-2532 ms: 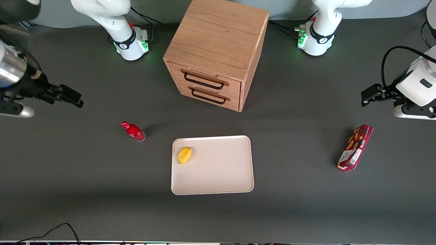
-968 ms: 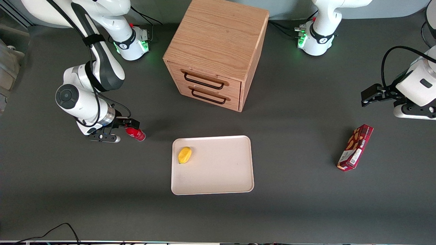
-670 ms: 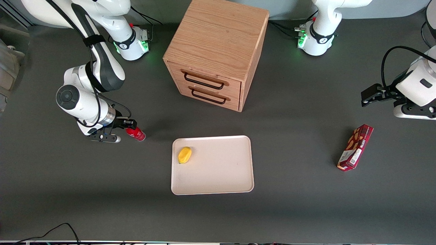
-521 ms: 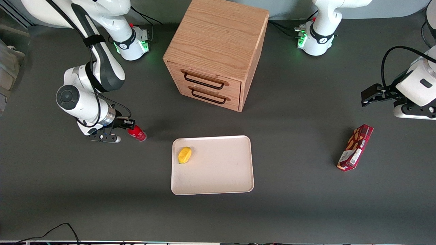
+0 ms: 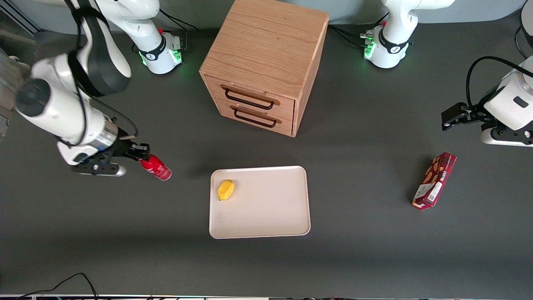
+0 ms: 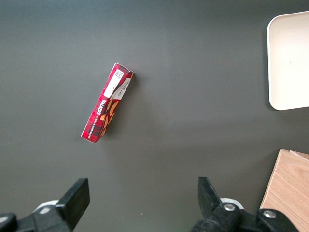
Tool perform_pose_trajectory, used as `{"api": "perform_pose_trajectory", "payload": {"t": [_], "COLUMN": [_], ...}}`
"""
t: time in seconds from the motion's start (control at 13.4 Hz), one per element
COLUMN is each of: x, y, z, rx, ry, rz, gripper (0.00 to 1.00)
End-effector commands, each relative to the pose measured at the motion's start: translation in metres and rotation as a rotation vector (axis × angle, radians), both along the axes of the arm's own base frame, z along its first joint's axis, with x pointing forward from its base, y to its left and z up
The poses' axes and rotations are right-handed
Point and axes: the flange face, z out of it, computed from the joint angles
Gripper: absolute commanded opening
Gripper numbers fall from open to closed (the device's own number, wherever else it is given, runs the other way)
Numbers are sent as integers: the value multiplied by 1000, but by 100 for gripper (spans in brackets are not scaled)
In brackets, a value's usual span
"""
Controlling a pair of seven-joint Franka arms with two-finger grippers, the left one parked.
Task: Place coke bottle on tray
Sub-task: 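Lift the held bottle and carry it over the white tray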
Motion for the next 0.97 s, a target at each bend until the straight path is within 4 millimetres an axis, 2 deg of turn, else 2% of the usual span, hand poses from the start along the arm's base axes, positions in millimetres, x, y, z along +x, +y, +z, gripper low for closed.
{"api": "perform_pose_trajectory", "payload": {"t": [0.0, 0.07, 0.15, 0.45, 0.6, 0.67, 0.89], "x": [26, 37, 46, 81, 97, 104, 111], "y": [18, 45, 62, 127, 142, 143, 160], "z": [42, 43, 38, -9, -37, -51, -97], "rx": [48, 63, 69, 87, 51, 34, -23], "ry": [-26, -7, 11, 26, 4, -17, -22], "rz": [-2, -22, -37, -76, -77, -85, -79], "gripper": [0, 0, 0, 0, 0, 0, 0]}}
